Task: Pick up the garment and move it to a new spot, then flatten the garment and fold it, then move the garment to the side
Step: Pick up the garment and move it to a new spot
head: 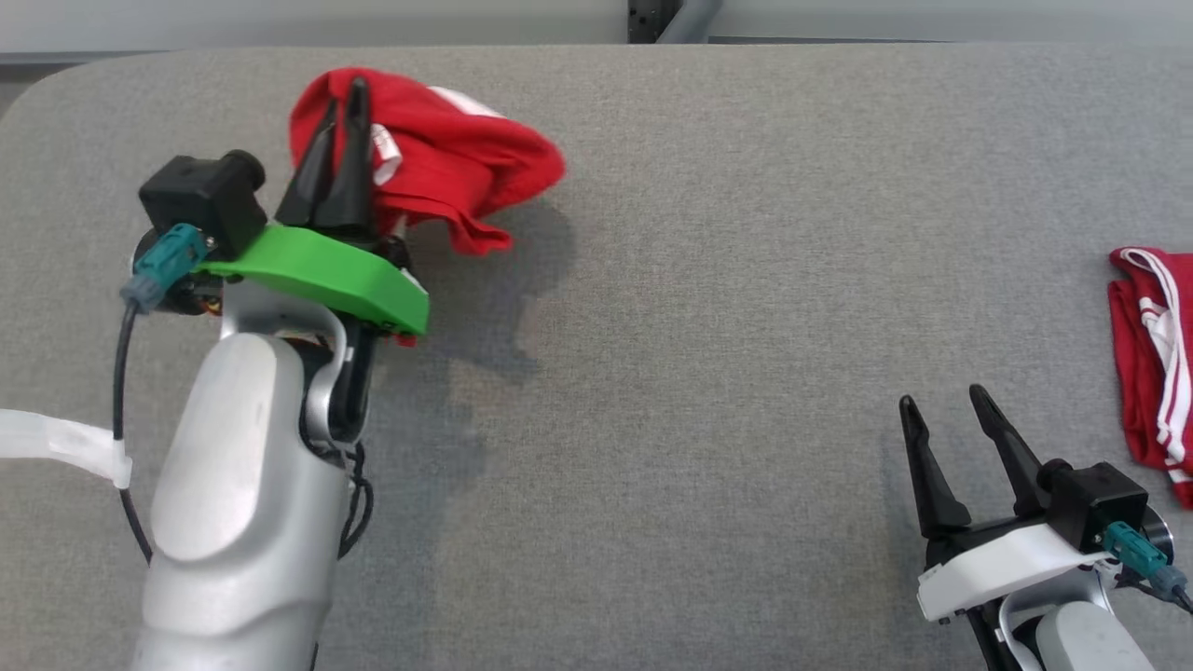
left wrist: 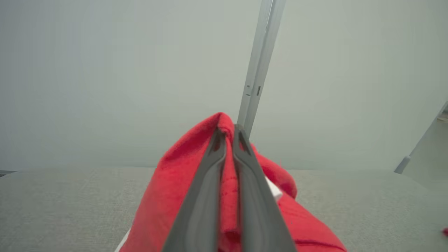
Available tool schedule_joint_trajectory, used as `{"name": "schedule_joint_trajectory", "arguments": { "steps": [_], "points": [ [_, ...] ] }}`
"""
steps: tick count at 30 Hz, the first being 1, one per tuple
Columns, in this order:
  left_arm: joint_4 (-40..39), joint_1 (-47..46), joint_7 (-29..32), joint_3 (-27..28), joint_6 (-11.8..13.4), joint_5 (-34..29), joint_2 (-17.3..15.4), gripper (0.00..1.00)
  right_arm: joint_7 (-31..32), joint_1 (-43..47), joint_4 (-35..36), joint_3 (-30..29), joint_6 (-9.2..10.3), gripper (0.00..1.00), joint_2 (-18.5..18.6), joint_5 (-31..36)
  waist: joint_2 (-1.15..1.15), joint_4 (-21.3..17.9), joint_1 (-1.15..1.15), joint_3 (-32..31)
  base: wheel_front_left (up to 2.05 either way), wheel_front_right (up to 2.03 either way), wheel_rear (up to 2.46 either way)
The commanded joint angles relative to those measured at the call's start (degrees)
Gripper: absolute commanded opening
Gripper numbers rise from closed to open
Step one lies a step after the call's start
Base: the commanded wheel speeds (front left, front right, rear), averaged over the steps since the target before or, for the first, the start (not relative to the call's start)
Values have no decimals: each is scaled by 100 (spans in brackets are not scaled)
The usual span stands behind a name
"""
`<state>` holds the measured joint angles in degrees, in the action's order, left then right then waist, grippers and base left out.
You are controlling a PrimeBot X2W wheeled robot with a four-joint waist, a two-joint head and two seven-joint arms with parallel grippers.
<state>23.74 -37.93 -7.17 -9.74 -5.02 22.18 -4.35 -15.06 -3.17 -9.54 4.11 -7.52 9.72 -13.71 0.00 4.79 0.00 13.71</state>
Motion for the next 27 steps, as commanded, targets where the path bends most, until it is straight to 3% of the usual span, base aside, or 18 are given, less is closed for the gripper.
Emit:
{"name": "schedule_joint_trajectory", "arguments": {
  "steps": [1,8,9,15,21,27],
  "points": [
    [-619,248,282,-176,-9,126,57,0,-16,79,-27,-12,6,100,-68,-21,0,-216,0,-196,0,0,0],
    [-2701,827,1207,-1099,247,890,134,0,-16,113,-59,0,6,100,-257,-15,0,-527,0,-300,0,0,0],
    [-2701,827,1207,-1099,247,890,134,0,-16,113,-59,0,6,100,-257,-15,0,-527,0,-300,0,0,0],
    [-3636,1092,1494,-2243,681,2243,137,0,-16,5,-63,-22,6,100,-303,-23,0,-828,0,-274,0,0,0],
    [-3373,1222,1578,-2950,427,3089,135,0,-16,-22,-76,-76,6,100,-333,-35,0,-1101,0,-219,0,0,0],
    [-2074,1259,1577,-2879,23,3468,-94,0,-16,-9,-85,-87,6,100,-354,-43,0,-1298,0,-185,0,0,0]
  ]
}}
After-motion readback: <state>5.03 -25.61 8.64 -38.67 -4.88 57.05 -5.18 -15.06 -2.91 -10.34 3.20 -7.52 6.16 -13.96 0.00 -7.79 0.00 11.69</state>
